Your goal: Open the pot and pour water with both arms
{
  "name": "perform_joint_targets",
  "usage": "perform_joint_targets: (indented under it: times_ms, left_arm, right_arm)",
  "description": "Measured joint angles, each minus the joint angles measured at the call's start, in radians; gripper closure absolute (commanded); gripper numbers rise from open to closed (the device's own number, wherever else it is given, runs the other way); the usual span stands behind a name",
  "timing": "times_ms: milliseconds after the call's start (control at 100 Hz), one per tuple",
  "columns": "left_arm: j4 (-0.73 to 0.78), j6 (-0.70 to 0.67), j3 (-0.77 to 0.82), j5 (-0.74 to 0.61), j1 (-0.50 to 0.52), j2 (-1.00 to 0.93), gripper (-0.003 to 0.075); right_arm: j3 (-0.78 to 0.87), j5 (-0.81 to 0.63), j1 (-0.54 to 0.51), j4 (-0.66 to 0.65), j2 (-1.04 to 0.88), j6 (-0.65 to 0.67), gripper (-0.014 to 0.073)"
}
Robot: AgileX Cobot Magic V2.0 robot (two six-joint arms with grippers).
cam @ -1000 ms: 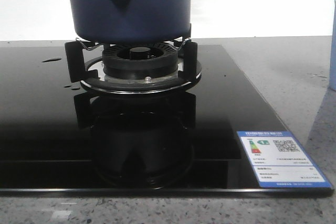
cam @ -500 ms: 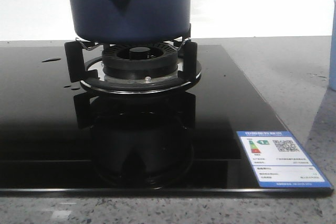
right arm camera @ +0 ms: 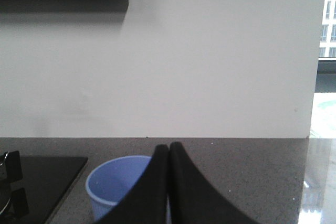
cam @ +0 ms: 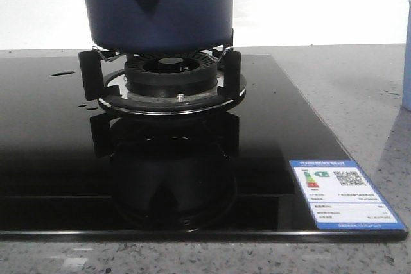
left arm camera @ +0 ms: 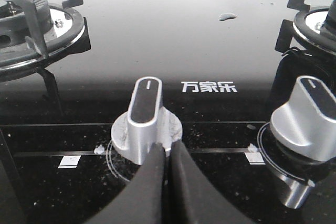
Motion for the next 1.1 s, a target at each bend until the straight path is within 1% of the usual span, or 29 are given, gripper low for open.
perform_joint_targets:
  times_ms: [50, 90, 210, 260, 330, 390, 480, 800, 1100]
  left_arm:
    - [0.000, 0.000, 0.000, 0.000, 0.000, 0.000, 0.0739]
    - [0.000, 0.000, 0.000, 0.000, 0.000, 0.000, 0.0739]
    - [0.000, 0.000, 0.000, 0.000, 0.000, 0.000, 0.0739]
    - [0.000, 0.000, 0.000, 0.000, 0.000, 0.000, 0.0739]
    - [0.000, 0.000, 0.000, 0.000, 0.000, 0.000, 0.0739]
    - [0.000, 0.000, 0.000, 0.000, 0.000, 0.000, 0.0739]
    - [0.000, 0.000, 0.000, 0.000, 0.000, 0.000, 0.0739]
    - [0.000, 0.000, 0.000, 0.000, 0.000, 0.000, 0.0739]
    - [0.000, 0.000, 0.000, 0.000, 0.000, 0.000, 0.0739]
  right_arm:
    - [0.022, 0.000, 0.000, 0.028, 0.000, -0.025, 0.0660]
    - [0.046, 0.000, 0.000, 0.088, -0.005, -0.074, 0.0660]
    - [0.130, 0.016, 0.000, 0.340, -0.046, -0.371, 0.0660]
    - [0.166, 0.036, 0.000, 0.414, -0.073, -0.455, 0.0660]
    - [0.213, 0.069, 0.000, 0.467, -0.117, -0.513, 0.0660]
    - [0.248, 0.095, 0.000, 0.491, -0.158, -0.535, 0.0660]
    - [0.249, 0.142, 0.000, 0.518, -0.190, -0.546, 0.0660]
    - [0.249, 0.353, -0.015, 0.580, -0.194, -0.555, 0.0660]
    - [0.247, 0.363, -0.015, 0.593, -0.194, -0.555, 0.0660]
